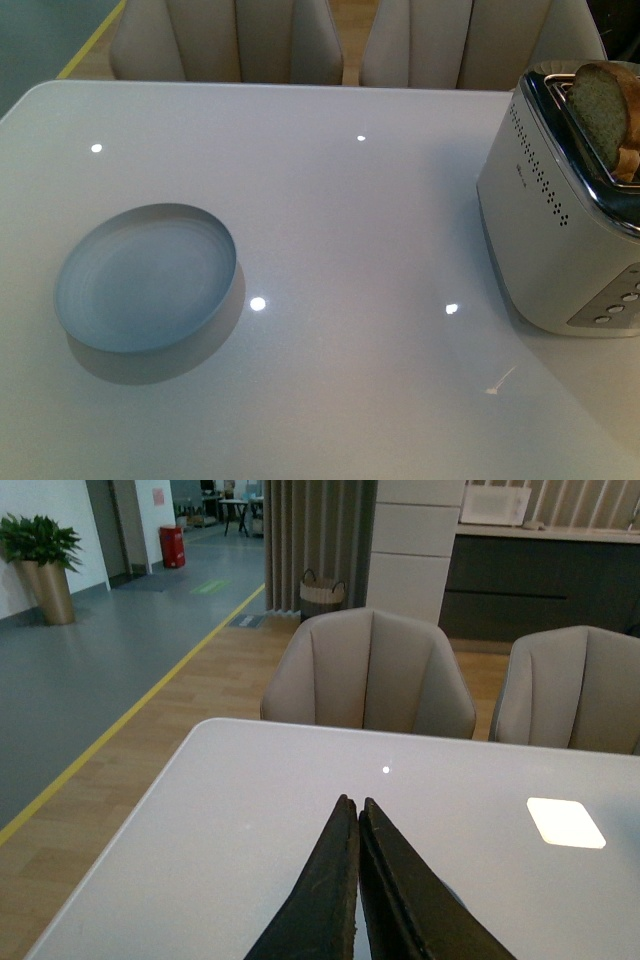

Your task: Left arm holds plate, right arm toasts bread

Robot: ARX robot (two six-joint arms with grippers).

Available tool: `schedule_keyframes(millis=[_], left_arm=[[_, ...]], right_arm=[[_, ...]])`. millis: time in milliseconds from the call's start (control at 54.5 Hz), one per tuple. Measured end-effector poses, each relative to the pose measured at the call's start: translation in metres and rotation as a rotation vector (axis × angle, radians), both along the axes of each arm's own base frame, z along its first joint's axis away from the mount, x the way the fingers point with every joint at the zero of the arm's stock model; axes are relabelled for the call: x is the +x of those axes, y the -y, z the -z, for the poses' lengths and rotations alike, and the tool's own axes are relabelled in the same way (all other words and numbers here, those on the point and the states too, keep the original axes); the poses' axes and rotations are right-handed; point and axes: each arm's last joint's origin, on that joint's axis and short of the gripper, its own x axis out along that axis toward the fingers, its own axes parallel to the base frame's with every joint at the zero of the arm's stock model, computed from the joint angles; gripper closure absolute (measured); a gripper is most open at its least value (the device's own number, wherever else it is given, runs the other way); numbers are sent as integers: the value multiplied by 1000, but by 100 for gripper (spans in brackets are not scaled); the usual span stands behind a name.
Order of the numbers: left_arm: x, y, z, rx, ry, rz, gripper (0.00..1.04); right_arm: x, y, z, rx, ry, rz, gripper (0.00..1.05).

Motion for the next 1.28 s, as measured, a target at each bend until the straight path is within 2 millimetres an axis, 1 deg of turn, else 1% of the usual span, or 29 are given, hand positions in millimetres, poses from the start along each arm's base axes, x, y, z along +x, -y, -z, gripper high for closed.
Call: schedule_keyframes(millis=[495,532,716,734,771,881,899,954,991,1009,1064,1284], left_arm=[[-1,0,0,0,7,0,101],[-1,0,0,0,7,0,97],[-1,0,0,0,7,0,63],[-1,0,0,0,7,0,61],[-1,0,0,0,7,0,54],[-1,0,0,0,7,0,24],[-1,0,0,0,7,0,22],[-1,0,0,0,7,0,12],[-1,0,0,1,7,0,7],[-1,0,0,2,7,0,6],[-1,0,0,2,7,0,8],[-1,0,0,2,7,0,7]], right_arm=[[0,0,0,0,0,0,9],[0,0,0,0,0,0,9],[0,0,0,0,0,0,9],[0,0,0,0,0,0,9],[0,0,0,0,0,0,9],[0,0,0,0,0,0,9],[0,0,0,0,0,0,9],[0,0,0,0,0,0,9],[0,0,0,0,0,0,9],[0,0,0,0,0,0,9],[0,0,0,0,0,0,9],[0,0,0,0,0,0,9]])
